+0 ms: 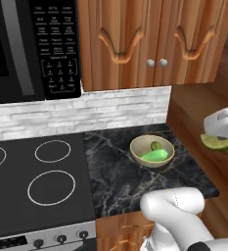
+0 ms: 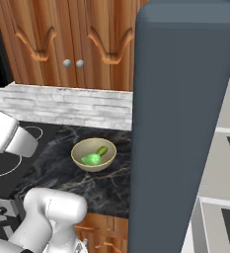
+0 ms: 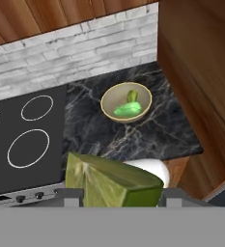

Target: Take the mango, corn, and lemon wedge from the freezer and place them in the bowl on the counter.

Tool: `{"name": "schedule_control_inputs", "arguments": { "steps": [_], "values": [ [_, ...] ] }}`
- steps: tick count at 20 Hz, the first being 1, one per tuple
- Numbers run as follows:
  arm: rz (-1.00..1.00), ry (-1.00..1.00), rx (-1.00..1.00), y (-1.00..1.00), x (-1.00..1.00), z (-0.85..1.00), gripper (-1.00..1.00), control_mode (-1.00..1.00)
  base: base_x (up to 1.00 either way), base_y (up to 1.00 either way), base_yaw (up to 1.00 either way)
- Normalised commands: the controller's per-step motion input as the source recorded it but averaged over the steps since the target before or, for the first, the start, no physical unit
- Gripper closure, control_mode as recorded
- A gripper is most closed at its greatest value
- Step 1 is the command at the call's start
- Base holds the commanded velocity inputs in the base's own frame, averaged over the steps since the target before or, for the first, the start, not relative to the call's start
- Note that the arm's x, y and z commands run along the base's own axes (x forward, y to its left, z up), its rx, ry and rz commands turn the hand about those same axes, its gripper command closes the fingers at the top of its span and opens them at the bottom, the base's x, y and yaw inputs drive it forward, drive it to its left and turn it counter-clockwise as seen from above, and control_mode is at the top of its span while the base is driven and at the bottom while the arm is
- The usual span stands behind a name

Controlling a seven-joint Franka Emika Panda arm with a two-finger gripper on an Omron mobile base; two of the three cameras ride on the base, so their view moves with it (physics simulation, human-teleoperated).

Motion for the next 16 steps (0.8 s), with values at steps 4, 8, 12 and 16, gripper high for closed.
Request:
{"name": "schedule_control_inputs", "arguments": {
  "steps": [4, 8, 12, 16],
  "values": [
    [0.00, 0.11, -0.01, -0.04, 0.34, -0.75, 1.00, -1.00, 0.00, 0.00, 0.00],
    [0.00, 0.13, -0.01, 0.00, 0.41, -0.85, 1.00, -1.00, 0.00, 0.00, 0.00],
    [0.00, 0.03, 0.00, -0.02, 0.82, -0.38, 1.00, -1.00, 0.00, 0.00, 0.00],
    [0.01, 0.05, 0.00, -0.05, 1.00, -0.21, 1.00, -1.00, 0.00, 0.00, 0.00]
  ]
}}
